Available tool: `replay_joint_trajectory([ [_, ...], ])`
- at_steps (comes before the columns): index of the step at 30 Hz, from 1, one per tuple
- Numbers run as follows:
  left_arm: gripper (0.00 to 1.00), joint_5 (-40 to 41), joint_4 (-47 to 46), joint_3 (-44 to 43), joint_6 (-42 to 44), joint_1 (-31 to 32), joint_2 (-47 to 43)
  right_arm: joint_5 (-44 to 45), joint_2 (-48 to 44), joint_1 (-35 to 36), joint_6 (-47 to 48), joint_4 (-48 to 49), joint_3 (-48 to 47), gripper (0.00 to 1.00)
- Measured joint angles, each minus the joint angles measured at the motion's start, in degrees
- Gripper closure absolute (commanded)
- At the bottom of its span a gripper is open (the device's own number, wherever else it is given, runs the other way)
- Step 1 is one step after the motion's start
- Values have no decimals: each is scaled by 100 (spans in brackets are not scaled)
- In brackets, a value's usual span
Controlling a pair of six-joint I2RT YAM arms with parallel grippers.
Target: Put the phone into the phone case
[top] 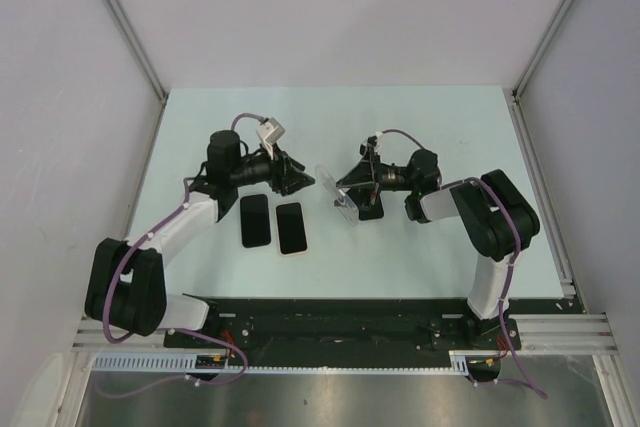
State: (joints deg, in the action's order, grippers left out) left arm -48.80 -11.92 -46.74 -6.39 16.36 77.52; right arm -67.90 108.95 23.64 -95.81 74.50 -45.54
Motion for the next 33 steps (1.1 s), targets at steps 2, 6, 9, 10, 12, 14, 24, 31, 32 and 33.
replay_joint_trajectory([
  [2,37,44,-111,2,26,79,9,28,-72,22,-61,4,0,30],
  [6,41,107,-363,2,39,223,52,111,-188,74,-168,20,2,30],
  [9,47,125,-444,0,42,304,164,149,-238,138,-212,26,2,30],
  [10,50,131,-455,0,42,321,214,155,-247,164,-227,33,4,30],
  [12,55,157,-474,0,42,334,319,179,-260,208,-245,33,4,30],
  [14,66,164,-490,0,46,339,372,225,-260,229,-273,26,13,30],
  [24,100,26,-503,-92,227,352,439,317,-269,245,-317,37,31,26],
  [31,100,-70,162,-291,627,363,442,323,-365,103,-295,66,262,18],
  [32,100,-79,289,-339,704,367,439,326,-415,44,-262,61,326,3],
  [33,100,-87,446,-404,807,376,437,339,-490,-31,-103,46,404,0],
])
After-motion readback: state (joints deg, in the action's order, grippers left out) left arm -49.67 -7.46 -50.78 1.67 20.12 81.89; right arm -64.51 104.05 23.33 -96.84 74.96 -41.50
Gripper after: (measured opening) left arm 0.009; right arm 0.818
